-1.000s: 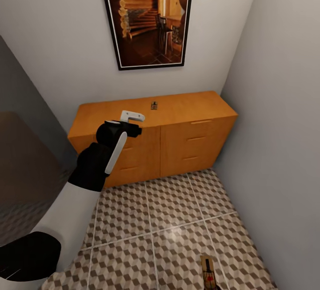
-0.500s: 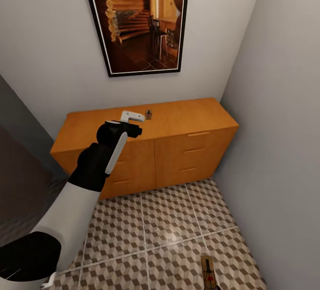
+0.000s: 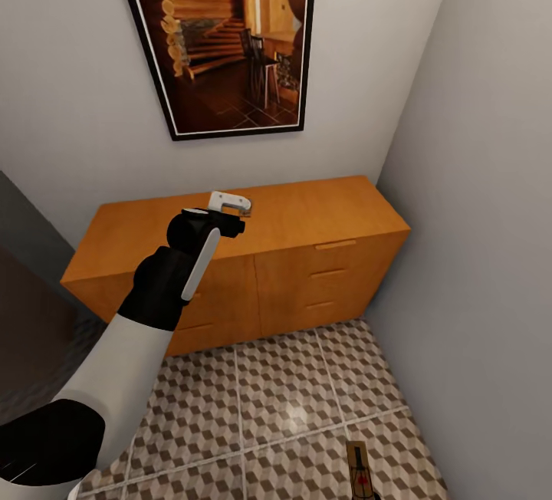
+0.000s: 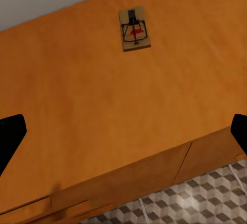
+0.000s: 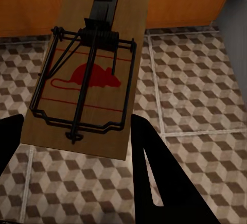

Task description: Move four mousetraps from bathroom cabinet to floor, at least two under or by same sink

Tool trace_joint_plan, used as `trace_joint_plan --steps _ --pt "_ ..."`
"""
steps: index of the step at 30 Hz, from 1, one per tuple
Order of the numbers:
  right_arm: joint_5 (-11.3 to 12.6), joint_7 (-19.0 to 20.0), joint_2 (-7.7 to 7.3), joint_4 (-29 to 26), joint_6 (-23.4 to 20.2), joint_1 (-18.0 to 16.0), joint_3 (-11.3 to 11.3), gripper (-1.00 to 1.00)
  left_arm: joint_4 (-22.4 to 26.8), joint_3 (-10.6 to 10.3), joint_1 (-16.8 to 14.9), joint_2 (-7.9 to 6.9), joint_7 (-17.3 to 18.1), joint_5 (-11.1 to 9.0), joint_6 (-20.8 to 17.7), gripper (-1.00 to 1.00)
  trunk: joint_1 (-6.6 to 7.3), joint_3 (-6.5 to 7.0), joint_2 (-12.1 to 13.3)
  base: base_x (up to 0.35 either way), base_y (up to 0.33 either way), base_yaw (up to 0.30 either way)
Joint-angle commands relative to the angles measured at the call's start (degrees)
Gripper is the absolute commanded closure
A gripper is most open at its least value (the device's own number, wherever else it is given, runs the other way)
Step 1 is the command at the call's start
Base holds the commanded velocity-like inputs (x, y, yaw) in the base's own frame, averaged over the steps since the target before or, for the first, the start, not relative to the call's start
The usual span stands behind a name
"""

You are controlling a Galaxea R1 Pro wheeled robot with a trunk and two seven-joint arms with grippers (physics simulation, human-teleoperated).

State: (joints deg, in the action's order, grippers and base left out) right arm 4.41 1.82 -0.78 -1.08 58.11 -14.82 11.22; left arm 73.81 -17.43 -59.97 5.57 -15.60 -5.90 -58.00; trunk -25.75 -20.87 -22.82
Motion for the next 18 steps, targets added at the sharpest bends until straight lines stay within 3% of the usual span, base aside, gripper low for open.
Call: trace_joint_plan --steps 1,14,16,18 --pt "0.68 0.55 -0.01 0.03 0.16 -0.03 0.32 1.0 0.02 -0.06 -0.06 -0.02 -0.57 -0.6 -0.18 -1.0 -0.03 -0.09 -0.1 0.015 -0.007 0.0" --pt "0.62 0.55 0.07 0.03 0.16 -0.03 0.39 1.0 0.09 0.43 0.23 -0.12 -0.75 -1.57 -0.04 -1.0 -0.03 -0.09 -0.1 0.002 -0.001 0.0" --pt "0.63 0.55 0.07 0.03 0.16 -0.03 0.39 1.0 0.13 1.05 0.24 -0.09 -0.79 -2.27 0.02 -1.0 -0.03 -0.09 -0.1 0.0 0.0 0.0" --pt "0.61 0.55 0.07 0.03 0.16 -0.03 0.39 1.0 0.11 3.48 0.22 0.14 -0.82 -3.3 0.1 -1.0 -0.03 -0.09 -0.1 0.0 0.0 0.0"
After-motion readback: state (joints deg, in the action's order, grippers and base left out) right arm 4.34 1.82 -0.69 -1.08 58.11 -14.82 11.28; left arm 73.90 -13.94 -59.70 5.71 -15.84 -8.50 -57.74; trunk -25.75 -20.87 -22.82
